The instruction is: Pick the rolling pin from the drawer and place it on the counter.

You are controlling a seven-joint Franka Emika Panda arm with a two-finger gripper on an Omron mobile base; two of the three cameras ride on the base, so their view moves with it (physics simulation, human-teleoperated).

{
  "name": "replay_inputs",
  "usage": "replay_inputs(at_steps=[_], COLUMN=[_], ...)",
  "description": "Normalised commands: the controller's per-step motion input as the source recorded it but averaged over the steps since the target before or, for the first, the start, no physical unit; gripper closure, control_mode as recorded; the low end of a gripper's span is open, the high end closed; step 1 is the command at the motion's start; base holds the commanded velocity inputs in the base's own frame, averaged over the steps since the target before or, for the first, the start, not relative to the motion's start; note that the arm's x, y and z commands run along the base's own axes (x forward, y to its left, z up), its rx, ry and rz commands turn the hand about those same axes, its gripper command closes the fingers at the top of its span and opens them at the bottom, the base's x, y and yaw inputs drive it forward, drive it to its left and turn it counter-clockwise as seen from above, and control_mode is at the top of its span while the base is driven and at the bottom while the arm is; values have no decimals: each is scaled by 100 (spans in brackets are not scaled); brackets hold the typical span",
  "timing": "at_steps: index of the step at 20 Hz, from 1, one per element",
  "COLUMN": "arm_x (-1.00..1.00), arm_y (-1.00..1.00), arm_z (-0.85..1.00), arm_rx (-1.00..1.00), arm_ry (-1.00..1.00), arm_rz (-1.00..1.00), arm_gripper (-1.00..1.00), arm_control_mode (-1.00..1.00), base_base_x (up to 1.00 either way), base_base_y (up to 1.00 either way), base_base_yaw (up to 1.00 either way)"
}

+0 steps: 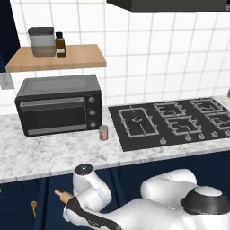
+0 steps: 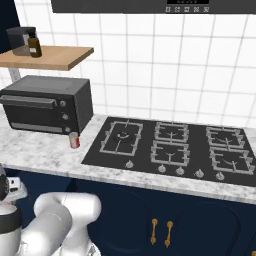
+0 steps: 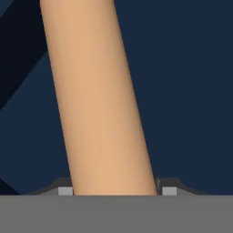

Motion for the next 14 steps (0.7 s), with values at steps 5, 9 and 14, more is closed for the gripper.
replay_inputs(at_steps=[5, 9, 14], arm_x=[0, 30, 40], arm_y=[-7, -16, -26], arm_z=[89, 96, 92], arm_rx=[1, 4, 9], arm_ry=[-3, -4, -15], arm_rz=[-23, -30, -20], arm_gripper=[100, 100, 100], arm_control_mode=[-100, -100, -100], base_base_x=[0, 0, 0], base_base_y=[0, 0, 0], base_base_yaw=[0, 0, 0])
